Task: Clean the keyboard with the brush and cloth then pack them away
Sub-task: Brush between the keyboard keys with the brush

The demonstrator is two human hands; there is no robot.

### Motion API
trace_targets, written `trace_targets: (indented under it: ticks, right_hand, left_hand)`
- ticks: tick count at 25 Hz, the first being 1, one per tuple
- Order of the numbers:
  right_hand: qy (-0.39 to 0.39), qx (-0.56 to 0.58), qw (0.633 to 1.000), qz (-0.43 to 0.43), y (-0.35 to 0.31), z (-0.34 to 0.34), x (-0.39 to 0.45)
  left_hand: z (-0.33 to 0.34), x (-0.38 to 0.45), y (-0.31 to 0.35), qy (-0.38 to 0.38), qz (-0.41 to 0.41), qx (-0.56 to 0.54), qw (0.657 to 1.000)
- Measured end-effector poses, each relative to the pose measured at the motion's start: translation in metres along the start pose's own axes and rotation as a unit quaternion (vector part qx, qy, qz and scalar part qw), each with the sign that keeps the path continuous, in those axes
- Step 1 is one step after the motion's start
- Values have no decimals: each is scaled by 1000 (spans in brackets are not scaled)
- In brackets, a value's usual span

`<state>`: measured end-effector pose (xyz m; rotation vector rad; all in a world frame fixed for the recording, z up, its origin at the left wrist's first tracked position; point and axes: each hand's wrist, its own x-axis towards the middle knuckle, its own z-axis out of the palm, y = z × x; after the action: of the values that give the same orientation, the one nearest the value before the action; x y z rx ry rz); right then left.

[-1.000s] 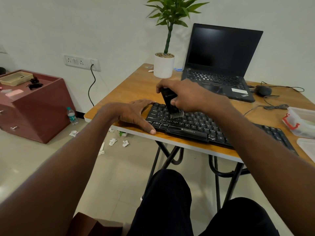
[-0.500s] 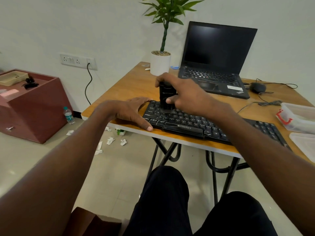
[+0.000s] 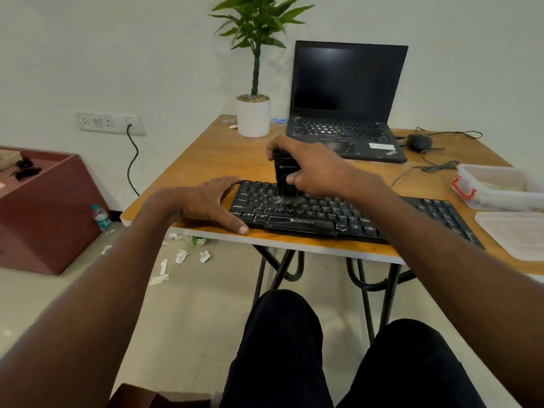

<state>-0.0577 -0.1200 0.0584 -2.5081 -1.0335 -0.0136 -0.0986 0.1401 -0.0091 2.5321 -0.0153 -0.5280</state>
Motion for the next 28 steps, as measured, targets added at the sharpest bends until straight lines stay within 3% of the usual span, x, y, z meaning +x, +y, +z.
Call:
trace_targets:
  ticks: [2, 4, 8, 10, 12, 14, 16, 18, 21, 23, 25, 28]
  right_hand:
    - [9, -33, 999, 22, 0, -7, 2]
    - [11, 38, 999, 2, -2, -2, 2]
    - [-44, 44, 998, -2, -2, 1, -2]
    - [-23, 0, 1000, 13, -1, -4, -3]
    - [5, 42, 999, -9, -1, 0, -7]
    - [-14, 62, 998, -28, -3, 2, -12]
    - [-22, -2, 1000, -10, -2, -1, -12]
    - [17, -41, 999, -12, -2, -3, -12]
    - [-23, 61, 996, -54, -4, 0, -15]
    - [-65, 35, 997, -36, -5, -4, -15]
    - [-45, -19, 999, -21, -7, -8, -12]
    - [-33, 45, 997, -51, -12, 0, -13]
  left_hand:
    - [0, 1, -3, -3, -2, -3, 1000]
    - [0, 1, -2, -4, -2, -10, 1000]
    - [0, -1, -1, 1, -4, -9, 1000]
    - [-1, 0, -1, -3, -3, -1, 1000]
    - [-1, 1, 0, -5, -1, -1, 1000]
    - [-1, 0, 0, -1, 2, -1, 1000]
    - [-1, -1, 1, 1, 4, 3, 1000]
    - [0, -2, 2, 0, 5, 3, 1000]
    - [0, -4, 6, 4, 1, 1, 1000]
    - [0, -4, 5, 5, 3, -2, 1000]
    - [-1, -3, 3, 2, 5, 0, 1000]
    - [-1, -1, 2, -1, 4, -6, 1000]
